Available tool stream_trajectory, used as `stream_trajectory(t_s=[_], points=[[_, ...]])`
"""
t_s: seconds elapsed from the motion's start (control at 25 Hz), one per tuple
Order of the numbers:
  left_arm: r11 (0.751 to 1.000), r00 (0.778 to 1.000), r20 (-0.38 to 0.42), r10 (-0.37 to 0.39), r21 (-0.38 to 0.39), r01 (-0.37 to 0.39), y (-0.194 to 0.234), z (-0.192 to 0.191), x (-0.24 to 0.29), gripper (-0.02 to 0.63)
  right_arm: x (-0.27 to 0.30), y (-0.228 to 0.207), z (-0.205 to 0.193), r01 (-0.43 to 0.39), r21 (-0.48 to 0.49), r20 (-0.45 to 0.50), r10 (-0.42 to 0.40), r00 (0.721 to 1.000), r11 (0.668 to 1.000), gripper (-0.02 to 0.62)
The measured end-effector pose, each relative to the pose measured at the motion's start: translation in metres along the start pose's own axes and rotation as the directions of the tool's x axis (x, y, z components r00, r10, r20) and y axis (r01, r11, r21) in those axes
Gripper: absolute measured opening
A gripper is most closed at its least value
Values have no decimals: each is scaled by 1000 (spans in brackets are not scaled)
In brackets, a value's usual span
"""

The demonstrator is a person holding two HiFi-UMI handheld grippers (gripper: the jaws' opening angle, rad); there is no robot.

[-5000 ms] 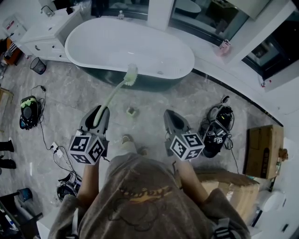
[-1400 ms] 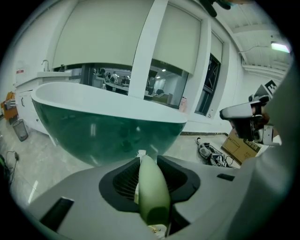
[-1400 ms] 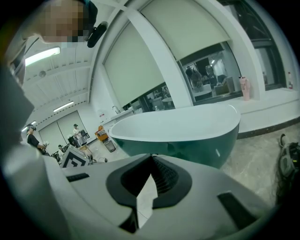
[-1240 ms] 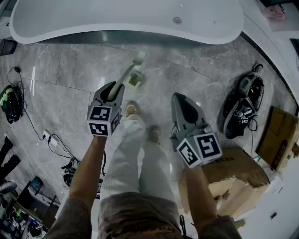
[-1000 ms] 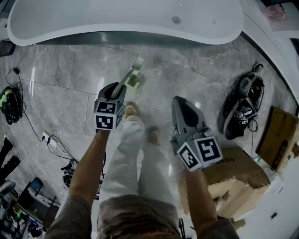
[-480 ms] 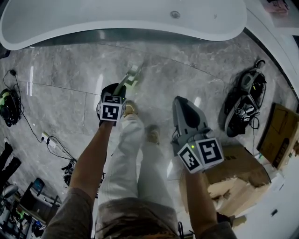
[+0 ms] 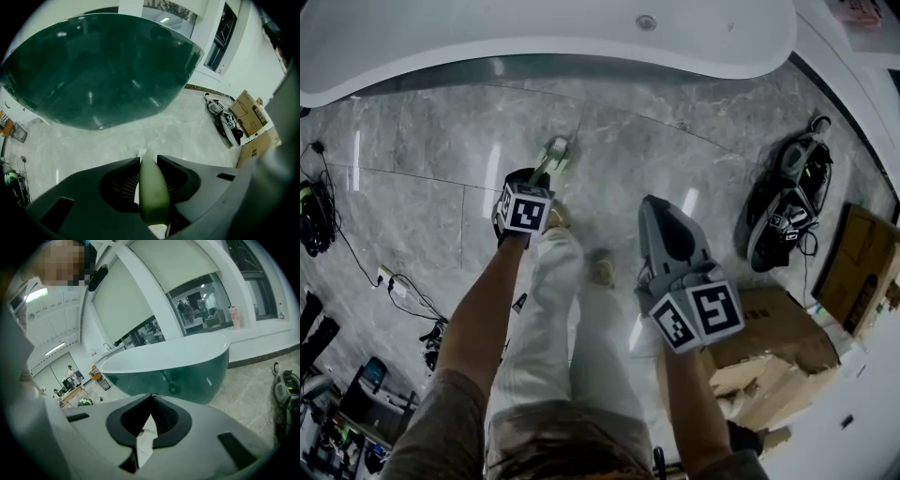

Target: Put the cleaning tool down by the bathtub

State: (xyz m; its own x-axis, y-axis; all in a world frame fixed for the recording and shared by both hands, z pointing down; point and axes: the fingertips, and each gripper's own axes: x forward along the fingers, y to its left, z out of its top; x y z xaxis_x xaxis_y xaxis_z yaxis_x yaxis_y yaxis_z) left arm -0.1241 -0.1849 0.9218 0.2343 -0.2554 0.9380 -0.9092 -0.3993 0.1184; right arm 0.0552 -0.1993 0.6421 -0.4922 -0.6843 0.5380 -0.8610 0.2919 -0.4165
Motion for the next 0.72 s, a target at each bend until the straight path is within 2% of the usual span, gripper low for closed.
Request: stream_trajectory(t_s=[0.4,0.72], points=[[999,996,-89,4,53,1,-2,-6,19,117,4,-5,-9,9,25,-11,-9,1000,1000,-2],[998,995,-95,-6,56,12,-7,3,21,117,6,-4,-8,5,46,-12,-5,1000,999,-2]])
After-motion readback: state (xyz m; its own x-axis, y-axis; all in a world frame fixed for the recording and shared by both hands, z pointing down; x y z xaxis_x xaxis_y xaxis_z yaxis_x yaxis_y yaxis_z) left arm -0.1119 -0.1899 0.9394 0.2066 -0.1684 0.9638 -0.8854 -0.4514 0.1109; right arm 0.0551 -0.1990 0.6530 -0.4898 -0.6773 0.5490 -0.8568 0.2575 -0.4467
